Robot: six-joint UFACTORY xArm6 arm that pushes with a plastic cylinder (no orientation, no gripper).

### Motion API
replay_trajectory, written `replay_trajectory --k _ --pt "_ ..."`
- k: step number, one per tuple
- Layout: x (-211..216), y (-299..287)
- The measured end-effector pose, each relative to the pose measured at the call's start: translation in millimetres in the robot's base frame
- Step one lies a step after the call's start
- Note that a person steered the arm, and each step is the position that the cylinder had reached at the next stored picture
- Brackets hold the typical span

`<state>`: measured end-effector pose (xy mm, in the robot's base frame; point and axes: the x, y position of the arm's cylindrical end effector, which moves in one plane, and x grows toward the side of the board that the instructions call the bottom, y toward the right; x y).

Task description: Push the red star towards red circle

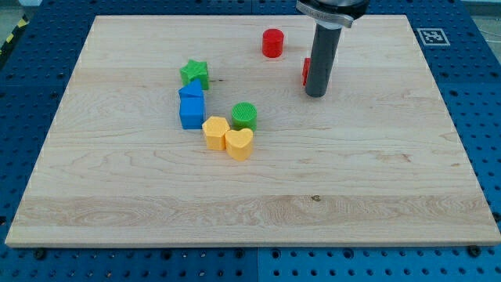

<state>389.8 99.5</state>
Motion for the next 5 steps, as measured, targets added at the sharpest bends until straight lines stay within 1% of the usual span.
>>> replay_trajectory --k 3,4,5 --pt "4 1" --pt "-26 1" --pt "-43 -8"
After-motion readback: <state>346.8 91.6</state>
